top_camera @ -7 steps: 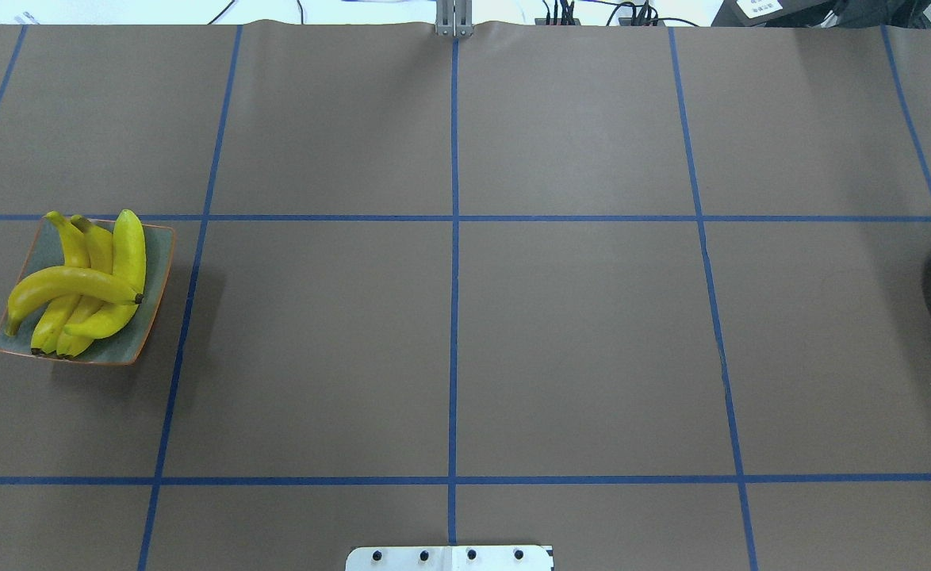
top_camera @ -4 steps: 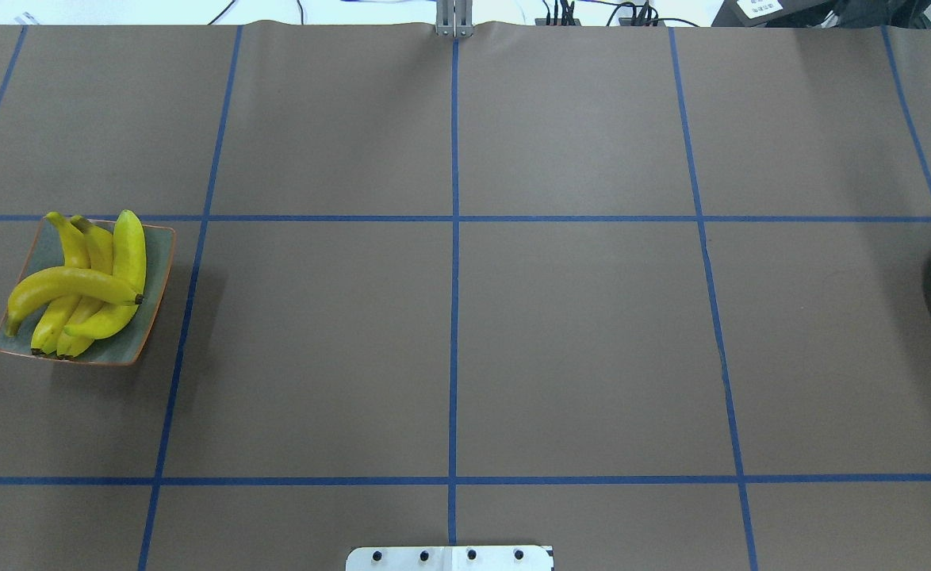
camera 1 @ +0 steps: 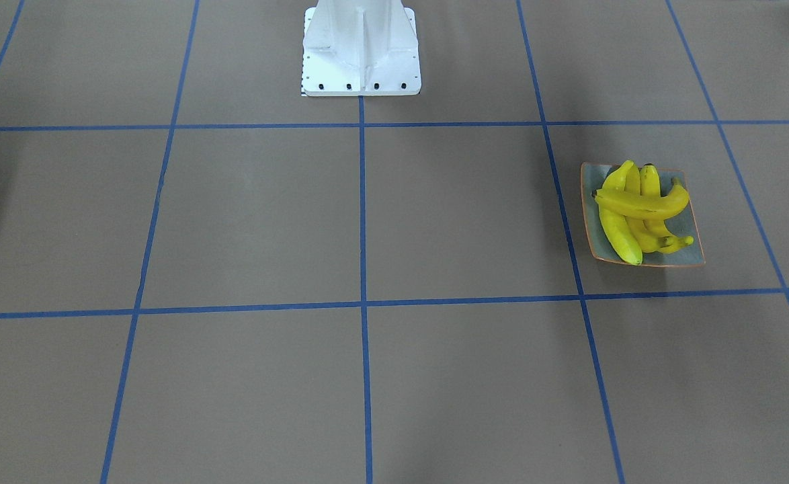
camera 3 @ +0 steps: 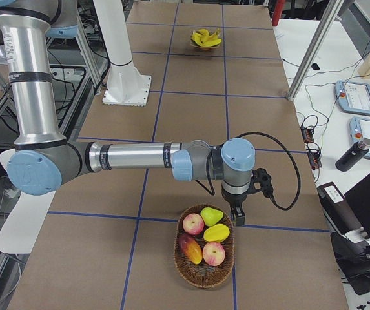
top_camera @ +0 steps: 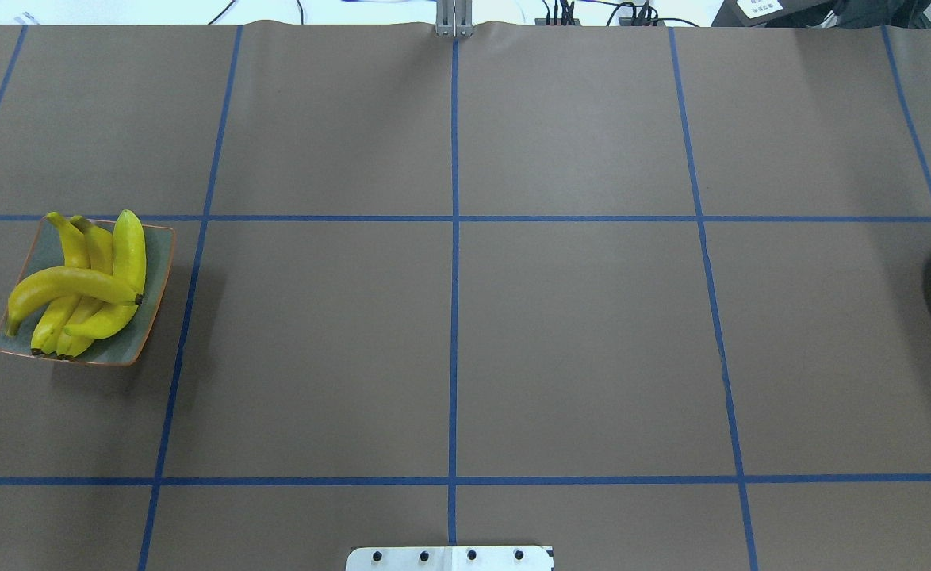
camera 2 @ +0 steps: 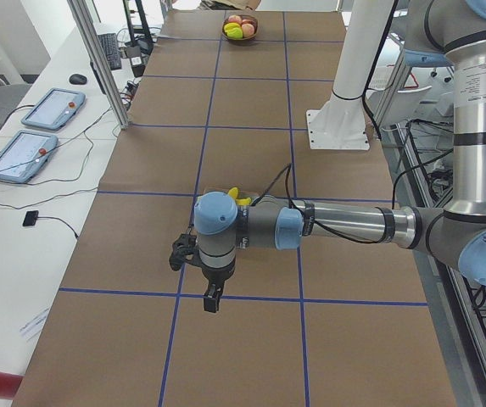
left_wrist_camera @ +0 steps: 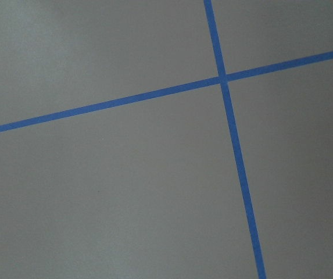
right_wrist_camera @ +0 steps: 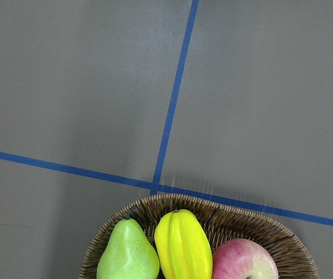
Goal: Transfer all bananas from basket to plate
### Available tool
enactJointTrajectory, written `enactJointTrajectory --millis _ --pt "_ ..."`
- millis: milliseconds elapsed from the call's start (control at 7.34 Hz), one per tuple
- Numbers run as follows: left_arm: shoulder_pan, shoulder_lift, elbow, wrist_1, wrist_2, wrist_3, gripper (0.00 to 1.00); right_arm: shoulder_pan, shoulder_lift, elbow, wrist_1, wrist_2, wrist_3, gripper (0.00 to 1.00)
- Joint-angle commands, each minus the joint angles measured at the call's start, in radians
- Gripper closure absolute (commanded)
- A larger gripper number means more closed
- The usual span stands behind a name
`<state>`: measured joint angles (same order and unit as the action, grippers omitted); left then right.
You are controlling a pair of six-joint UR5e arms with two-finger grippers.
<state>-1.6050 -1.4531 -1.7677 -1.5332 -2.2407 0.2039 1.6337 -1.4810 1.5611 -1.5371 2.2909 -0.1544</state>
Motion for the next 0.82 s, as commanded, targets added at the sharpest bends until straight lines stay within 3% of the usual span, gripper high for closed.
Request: enactJointTrajectory --millis 0,272,409,681 --pt "0.002 0.002 -0.022 -0.004 -0.002 0.0 0.0 -0.002 -0.002 -0.001 0.011 -0.008 0.034 0.0" --pt "0.0 0.016 -0.033 0.001 -0.016 0.002 0.0 -0.008 0.007 0.007 0.008 -0.027 0.116 0.0" --pt "-0.003 0.02 -0.03 0.007 -0.101 0.002 0.0 -0.011 0.007 0.007 0.009 -0.022 0.118 0.0" --pt "-0.001 0.028 -0.03 0.004 -0.128 0.0 0.0 -0.011 0.004 0.001 0.011 -0.024 0.115 0.0"
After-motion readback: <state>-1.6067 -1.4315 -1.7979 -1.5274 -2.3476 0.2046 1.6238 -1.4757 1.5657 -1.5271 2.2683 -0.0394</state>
